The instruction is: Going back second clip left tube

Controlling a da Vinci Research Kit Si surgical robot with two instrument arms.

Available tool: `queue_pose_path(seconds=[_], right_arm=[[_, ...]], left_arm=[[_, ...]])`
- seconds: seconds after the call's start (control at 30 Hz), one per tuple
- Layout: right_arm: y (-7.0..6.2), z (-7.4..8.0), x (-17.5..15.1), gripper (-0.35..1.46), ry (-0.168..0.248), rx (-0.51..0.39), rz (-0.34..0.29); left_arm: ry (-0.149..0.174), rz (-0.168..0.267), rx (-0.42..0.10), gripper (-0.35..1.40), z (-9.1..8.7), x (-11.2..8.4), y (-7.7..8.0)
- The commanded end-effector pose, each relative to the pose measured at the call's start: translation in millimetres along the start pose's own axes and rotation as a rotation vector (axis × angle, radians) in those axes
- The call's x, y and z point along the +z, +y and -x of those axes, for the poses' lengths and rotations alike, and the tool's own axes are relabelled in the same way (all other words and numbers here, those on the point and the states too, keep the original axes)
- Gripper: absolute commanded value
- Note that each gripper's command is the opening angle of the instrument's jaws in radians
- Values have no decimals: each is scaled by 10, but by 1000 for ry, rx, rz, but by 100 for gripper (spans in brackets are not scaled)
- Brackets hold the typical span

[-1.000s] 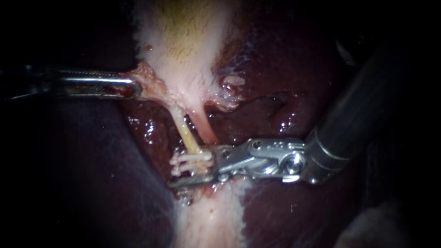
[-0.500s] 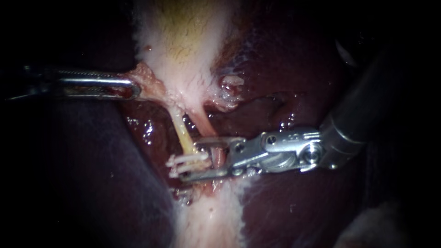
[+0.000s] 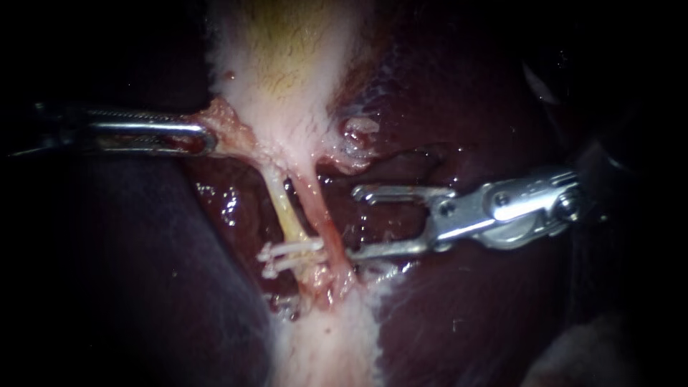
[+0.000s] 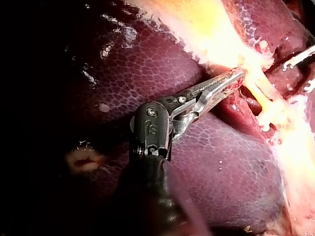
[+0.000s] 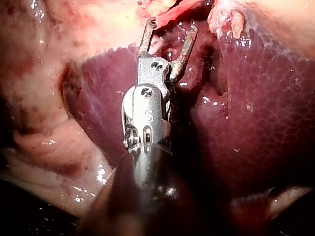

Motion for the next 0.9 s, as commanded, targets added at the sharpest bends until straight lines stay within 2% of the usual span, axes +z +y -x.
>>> queue_pose_path(seconds=[0.03, 0.33, 0.7, 0.9], right_arm=[[0, 0, -8, 50, 0, -4, -4], [1, 1, -48, 50, 3, -18, -20], [0, 3, -53, 50, 3, -19, -26], [-1, 3, -55, 50, 4, -20, -28]], left_arm=[[0, 0, 0, -35, 0, 0, 0], [0, 0, 0, -35, 0, 1, 0], [0, -2, 1, -35, 2, 4, -2], [3, -8, 5, -35, 7, 16, -6]])
